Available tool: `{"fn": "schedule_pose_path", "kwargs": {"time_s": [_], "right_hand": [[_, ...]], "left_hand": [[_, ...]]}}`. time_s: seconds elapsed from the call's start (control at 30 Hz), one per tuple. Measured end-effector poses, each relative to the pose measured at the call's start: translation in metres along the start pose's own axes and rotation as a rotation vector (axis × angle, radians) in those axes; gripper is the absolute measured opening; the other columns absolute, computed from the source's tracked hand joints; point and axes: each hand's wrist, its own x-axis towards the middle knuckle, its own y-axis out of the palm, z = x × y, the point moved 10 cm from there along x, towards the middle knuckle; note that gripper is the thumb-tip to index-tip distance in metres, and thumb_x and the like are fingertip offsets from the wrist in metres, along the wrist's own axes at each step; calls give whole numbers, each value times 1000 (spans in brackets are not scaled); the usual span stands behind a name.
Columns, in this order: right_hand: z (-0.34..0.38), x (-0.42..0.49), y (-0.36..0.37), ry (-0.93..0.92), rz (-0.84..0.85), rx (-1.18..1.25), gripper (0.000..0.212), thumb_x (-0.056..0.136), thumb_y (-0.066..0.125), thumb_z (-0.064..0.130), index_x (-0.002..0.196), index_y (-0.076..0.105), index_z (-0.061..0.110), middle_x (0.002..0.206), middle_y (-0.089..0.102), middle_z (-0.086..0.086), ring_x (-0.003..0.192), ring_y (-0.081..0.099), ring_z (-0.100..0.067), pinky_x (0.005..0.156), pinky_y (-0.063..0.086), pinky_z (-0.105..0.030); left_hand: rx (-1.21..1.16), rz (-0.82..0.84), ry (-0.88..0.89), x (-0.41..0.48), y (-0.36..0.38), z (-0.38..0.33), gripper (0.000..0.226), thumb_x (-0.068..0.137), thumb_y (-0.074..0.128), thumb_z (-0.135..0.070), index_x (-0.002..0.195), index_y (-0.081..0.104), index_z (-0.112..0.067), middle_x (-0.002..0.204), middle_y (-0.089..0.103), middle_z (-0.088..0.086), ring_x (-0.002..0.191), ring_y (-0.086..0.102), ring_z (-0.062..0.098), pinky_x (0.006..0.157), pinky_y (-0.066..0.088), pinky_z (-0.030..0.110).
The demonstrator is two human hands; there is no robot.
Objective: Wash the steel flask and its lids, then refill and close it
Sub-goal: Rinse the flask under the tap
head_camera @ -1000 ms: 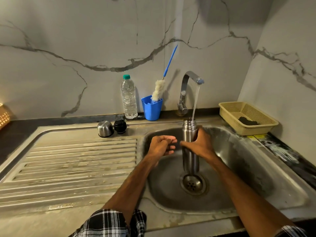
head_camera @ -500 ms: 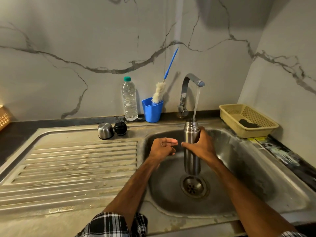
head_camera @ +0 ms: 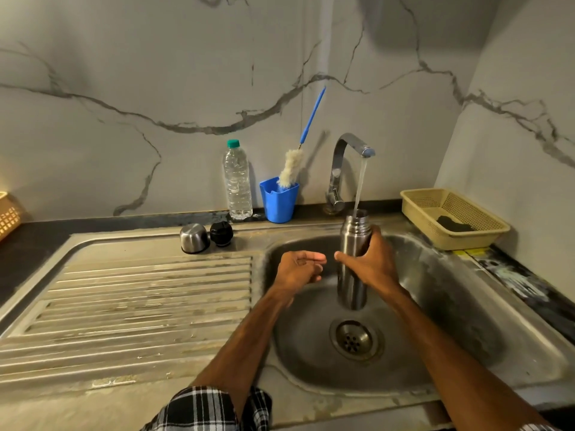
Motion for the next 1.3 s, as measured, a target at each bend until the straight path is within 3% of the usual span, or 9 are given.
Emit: {"fn": "schedule_pose_path", "kwargs": {"time_s": [0.17, 0.27, 0.5, 0.63, 0.8, 0.93, 1.0, 1.13, 1.3], "right_hand": [[-4, 1, 10, 30, 85, -76, 85, 64, 92, 29, 134, 46, 16, 130, 60, -9, 116, 59, -27, 97, 52, -44], [4, 4, -4, -7, -15, 14, 87, 63, 92, 33, 134, 42, 22, 129, 59, -5, 115, 59, -26, 96, 52, -47], [3, 3, -8, 3, -14, -40, 87, 62, 92, 36, 132, 43, 22, 128, 59, -7, 115, 59, -27, 96, 52, -46], [-12, -5, 15, 106, 194, -160, 84, 61, 94, 31, 130, 48, 15, 128, 59, -8, 114, 59, -26, 91, 51, -37], [-31, -7, 8, 330, 240, 363, 90, 64, 93, 24, 135, 37, 21, 116, 62, -7, 93, 66, -24, 66, 59, -39], [-41, -23, 12, 594, 375, 744, 51, 77, 83, 22, 110, 46, 11, 105, 63, -17, 94, 67, -33, 84, 58, -54], [-46, -28, 17, 723, 385, 875, 46, 77, 83, 23, 107, 53, 7, 108, 63, -23, 96, 67, -38, 77, 60, -53], [-48, -24, 34, 729, 423, 1022, 58, 76, 80, 26, 127, 59, 9, 129, 56, -26, 107, 64, -44, 60, 61, -47], [-50, -29, 44, 806, 464, 1146, 79, 68, 80, 29, 136, 49, 2, 128, 57, -33, 90, 71, -47, 55, 60, -45]], "left_hand": [[-19, 1, -11, -2, 1, -1, 24, 91, 63, 9, 96, 75, -12, 103, 77, 9, 83, 70, 15, 73, 61, 26], [-10, 3, -14, -2, 0, -1, 24, 92, 62, 8, 98, 75, -11, 104, 77, 8, 80, 70, 13, 72, 62, 26], [20, -18, -28, -8, 1, -7, 22, 93, 62, 6, 106, 74, -6, 103, 76, 5, 87, 70, 14, 77, 62, 28], [69, -37, -15, -9, -1, -6, 19, 94, 64, 1, 105, 75, -11, 106, 76, 5, 103, 71, 18, 88, 60, 32], [91, 75, -66, -14, 2, -7, 19, 101, 61, -20, 114, 73, -14, 116, 75, 6, 100, 65, 15, 96, 54, 37], [-10, 210, -183, -16, 8, -2, 42, 105, 46, -49, 118, 74, -20, 111, 77, 0, 100, 69, 16, 91, 54, 37], [-121, 222, -206, -18, 10, -3, 46, 105, 45, -50, 116, 74, -17, 108, 78, 5, 103, 71, 21, 90, 58, 39], [-324, 260, -235, -23, 18, -9, 49, 104, 46, -50, 122, 67, -9, 113, 75, 16, 100, 73, 28, 87, 60, 42], [-409, 295, -224, -26, 23, -16, 54, 104, 43, -52, 126, 65, -8, 122, 71, 19, 114, 69, 34, 97, 57, 43]]}}
